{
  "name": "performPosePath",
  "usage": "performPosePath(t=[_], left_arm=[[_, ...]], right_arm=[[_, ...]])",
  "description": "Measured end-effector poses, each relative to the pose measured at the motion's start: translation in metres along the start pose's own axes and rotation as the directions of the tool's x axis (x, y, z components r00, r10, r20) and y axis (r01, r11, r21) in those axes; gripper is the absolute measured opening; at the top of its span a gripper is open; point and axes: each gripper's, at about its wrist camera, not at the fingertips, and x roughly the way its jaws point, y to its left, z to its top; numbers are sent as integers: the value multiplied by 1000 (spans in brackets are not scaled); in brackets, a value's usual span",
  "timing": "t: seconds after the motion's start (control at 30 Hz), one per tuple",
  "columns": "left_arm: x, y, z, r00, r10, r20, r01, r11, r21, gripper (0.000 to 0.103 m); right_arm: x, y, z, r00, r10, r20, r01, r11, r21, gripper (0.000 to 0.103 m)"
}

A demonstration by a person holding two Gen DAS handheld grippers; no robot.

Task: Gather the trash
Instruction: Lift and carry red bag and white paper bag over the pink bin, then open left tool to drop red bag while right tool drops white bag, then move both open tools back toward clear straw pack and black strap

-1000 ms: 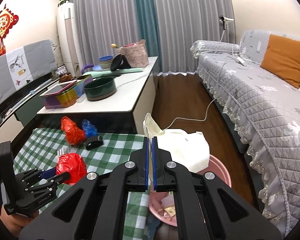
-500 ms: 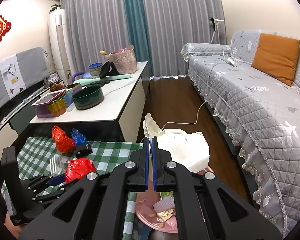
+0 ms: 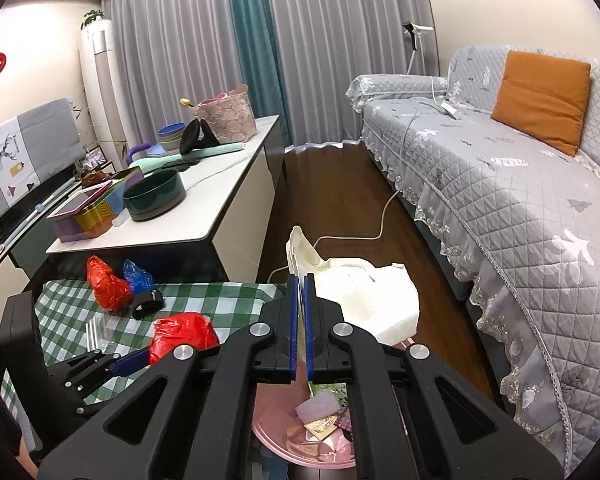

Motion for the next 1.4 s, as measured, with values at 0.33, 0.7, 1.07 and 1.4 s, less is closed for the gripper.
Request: performPosePath(t=[0.33,0.7,1.07,1.4], left_arm=[[33,-24,10,998,-51,-22,52,998,38,31],[62,-31,12,994,-90,-69,94,994,61,50],[32,6,1,998,-44,-45,45,999,22,50],[-45,67,8,999,32,38,-32,999,16,53]], right_arm=[[15,-12,-1,999,-16,-33,16,1000,14,3],[33,-9,-2,997,-47,-62,47,999,-2,30],[33,5,-1,997,-57,-46,56,998,-16,55],[3,58,15,997,-39,66,43,997,-61,69]])
